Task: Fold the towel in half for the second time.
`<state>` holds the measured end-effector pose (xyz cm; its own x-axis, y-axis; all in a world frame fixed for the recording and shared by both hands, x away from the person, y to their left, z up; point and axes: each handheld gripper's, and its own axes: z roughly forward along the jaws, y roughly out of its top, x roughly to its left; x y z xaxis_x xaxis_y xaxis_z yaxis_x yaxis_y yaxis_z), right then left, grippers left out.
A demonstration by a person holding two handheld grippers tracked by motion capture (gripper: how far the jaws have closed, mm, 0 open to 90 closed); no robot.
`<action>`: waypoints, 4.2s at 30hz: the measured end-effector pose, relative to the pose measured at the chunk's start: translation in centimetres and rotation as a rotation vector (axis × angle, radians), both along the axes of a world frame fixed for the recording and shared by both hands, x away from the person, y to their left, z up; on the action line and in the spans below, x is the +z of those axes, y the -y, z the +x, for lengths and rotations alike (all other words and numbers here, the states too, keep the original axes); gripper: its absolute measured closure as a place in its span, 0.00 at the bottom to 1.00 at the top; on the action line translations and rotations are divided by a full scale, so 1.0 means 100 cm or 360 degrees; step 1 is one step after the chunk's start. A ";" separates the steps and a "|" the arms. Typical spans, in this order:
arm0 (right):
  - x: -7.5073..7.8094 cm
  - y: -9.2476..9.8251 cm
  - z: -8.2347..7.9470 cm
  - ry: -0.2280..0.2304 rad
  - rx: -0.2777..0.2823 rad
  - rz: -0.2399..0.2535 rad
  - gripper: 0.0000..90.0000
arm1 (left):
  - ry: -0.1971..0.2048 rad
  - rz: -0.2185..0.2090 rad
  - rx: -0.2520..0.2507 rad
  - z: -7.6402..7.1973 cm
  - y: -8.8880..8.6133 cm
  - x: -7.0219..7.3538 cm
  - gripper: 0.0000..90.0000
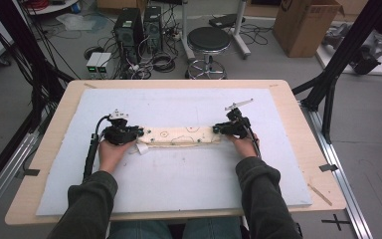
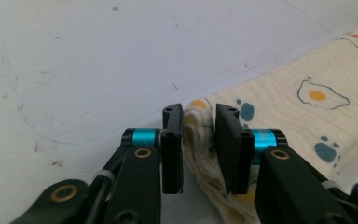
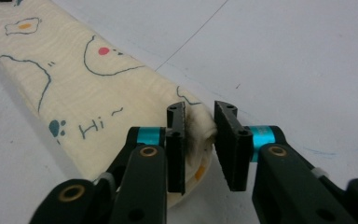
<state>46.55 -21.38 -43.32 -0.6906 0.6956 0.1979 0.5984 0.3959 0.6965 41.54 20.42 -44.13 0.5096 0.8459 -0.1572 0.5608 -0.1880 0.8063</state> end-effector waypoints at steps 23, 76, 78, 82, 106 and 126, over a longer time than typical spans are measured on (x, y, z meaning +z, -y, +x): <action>0.028 0.011 -0.019 0.0094 -0.0018 0.0182 0.48 | 0.0087 -0.0089 -0.0089 -0.019 -0.011 0.027 0.56; 0.049 0.015 -0.054 0.0175 -0.0008 0.0263 0.17 | 0.0155 -0.0097 -0.0250 -0.058 -0.016 0.051 0.38; 0.048 0.015 -0.056 0.0172 -0.0010 0.0259 0.16 | 0.0159 -0.0093 -0.0257 -0.059 -0.016 0.051 0.38; 0.051 0.016 -0.059 0.0178 -0.0005 0.0256 0.16 | 0.0160 -0.0065 -0.0280 -0.063 -0.014 0.052 0.37; 0.046 0.021 -0.079 0.0204 0.0024 0.0244 0.14 | 0.0176 -0.0022 -0.0317 -0.085 -0.014 0.045 0.34; 0.040 0.023 -0.098 0.0227 0.0057 0.0227 0.14 | 0.0185 -0.0012 -0.0322 -0.107 -0.022 0.039 0.31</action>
